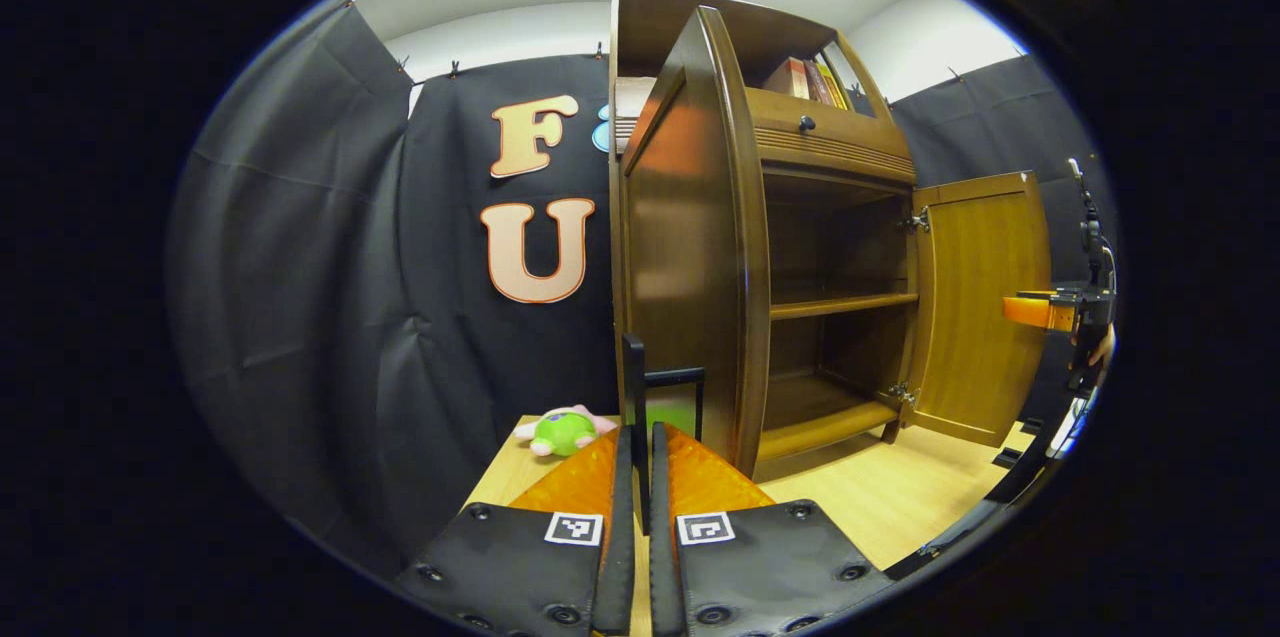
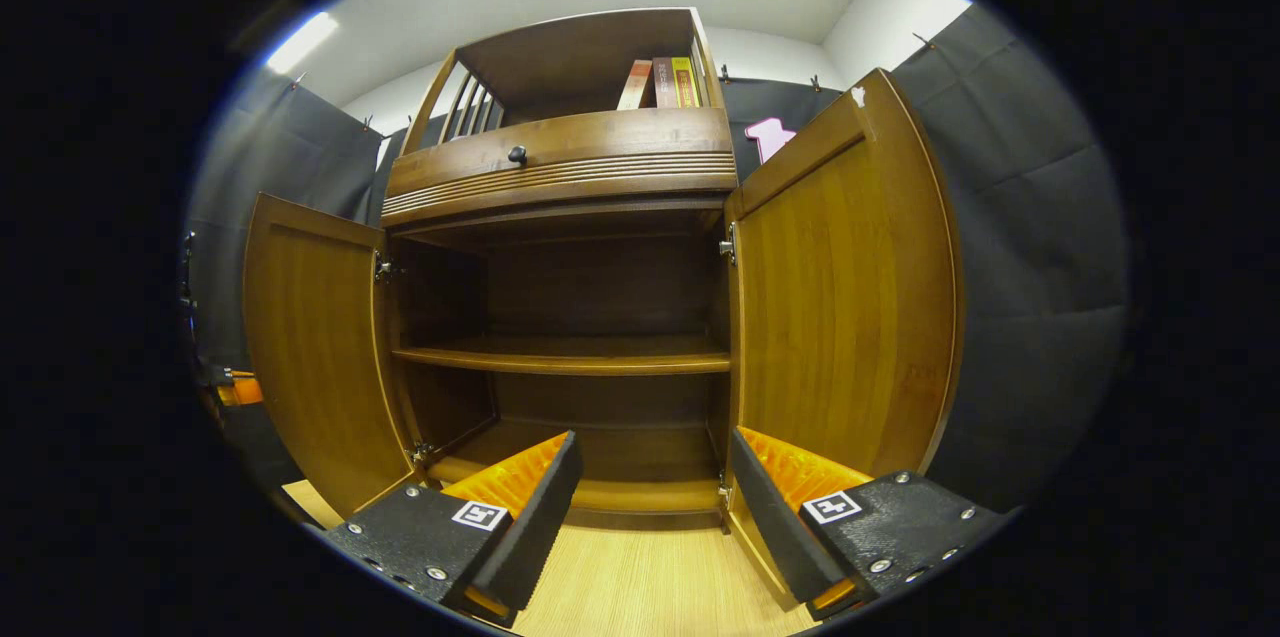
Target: Open the right door of the double-door shoe cabinet with the right hand, and open the left door with the left hand.
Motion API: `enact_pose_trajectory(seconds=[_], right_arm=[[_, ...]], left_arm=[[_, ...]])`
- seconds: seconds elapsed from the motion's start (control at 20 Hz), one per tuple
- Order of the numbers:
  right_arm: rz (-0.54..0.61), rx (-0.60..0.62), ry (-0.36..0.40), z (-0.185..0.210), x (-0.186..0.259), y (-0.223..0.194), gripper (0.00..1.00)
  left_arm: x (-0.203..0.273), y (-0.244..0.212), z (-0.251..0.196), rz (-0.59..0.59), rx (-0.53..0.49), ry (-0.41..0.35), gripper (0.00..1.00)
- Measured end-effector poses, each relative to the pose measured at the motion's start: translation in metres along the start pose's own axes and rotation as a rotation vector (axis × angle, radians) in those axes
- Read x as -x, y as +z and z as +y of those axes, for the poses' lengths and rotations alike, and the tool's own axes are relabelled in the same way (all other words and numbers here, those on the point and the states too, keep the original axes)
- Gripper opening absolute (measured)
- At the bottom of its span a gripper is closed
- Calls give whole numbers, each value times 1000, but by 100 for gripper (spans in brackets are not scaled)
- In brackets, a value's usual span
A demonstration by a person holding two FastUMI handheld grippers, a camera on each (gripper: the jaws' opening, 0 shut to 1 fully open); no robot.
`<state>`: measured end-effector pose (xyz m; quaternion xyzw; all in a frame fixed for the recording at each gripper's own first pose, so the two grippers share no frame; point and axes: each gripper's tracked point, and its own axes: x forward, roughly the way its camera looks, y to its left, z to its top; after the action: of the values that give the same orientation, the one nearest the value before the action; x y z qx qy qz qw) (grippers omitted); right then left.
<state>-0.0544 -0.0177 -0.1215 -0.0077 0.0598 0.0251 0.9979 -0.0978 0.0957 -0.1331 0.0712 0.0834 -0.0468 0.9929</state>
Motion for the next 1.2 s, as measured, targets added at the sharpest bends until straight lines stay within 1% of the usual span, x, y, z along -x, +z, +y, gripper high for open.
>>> enact_pose_trajectory(seconds=[0.2,0.3,0.35,0.4,0.55,0.65,0.7,0.75,0.8,0.85,1.0,1.1,1.2], right_arm=[[13,4,13,7,-4,-5,92],[15,11,14,9,-5,-6,92],[16,11,16,10,-6,-6,96],[15,10,18,11,-8,-6,92],[9,9,20,14,-7,-4,92],[11,9,20,16,-9,-5,92],[12,9,21,16,-10,-5,92],[12,8,21,17,-10,-5,92],[13,7,22,17,-10,-6,92],[13,5,23,17,-10,-6,92],[15,1,21,15,-11,-8,92],[14,-3,17,13,-12,-6,92],[8,-8,14,10,-10,-4,92]], left_arm=[[-1,-1,16,-3,21,15,13],[-1,-3,29,-7,35,35,14],[-1,-3,35,-8,41,46,14],[1,-4,40,-7,48,56,13],[9,-8,54,-7,65,78,12],[15,-7,48,-12,101,49,13],[20,-5,49,-16,105,51,8],[25,-2,54,-20,97,67,7],[29,1,55,-24,94,77,14],[32,4,51,-29,95,79,7],[40,15,37,-40,92,76,7],[45,22,30,-43,96,87,7],[48,33,17,-59,112,77,7]])
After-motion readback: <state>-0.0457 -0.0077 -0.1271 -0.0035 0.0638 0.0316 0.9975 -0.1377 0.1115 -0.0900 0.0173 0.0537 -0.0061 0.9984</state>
